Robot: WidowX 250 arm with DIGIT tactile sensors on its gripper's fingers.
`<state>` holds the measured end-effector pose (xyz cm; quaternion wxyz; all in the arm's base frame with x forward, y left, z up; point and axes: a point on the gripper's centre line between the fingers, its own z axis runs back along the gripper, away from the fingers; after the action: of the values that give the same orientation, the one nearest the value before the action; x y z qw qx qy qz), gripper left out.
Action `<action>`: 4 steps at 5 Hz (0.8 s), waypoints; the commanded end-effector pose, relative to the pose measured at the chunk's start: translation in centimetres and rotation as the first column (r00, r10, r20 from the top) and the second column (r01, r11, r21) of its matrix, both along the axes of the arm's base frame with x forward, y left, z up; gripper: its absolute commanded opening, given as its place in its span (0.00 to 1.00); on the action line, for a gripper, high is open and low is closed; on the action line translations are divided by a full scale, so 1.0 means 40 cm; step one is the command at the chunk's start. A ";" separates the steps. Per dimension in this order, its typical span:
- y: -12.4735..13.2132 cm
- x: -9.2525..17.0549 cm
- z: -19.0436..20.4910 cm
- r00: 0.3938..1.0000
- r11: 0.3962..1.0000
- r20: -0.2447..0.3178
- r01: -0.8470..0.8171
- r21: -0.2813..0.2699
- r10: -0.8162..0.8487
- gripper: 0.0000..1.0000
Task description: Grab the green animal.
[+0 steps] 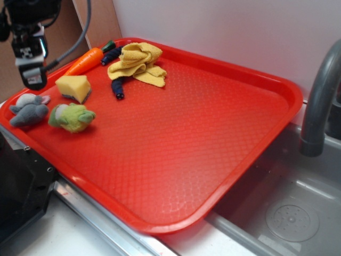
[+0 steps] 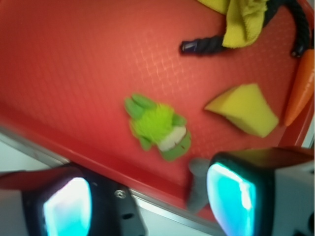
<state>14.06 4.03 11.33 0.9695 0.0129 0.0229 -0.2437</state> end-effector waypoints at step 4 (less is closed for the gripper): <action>-0.082 -0.013 -0.206 0.970 0.972 0.089 0.231 -0.030 -0.228 0.00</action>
<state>12.62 1.03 2.90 0.9373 0.0024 -0.0185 -0.3479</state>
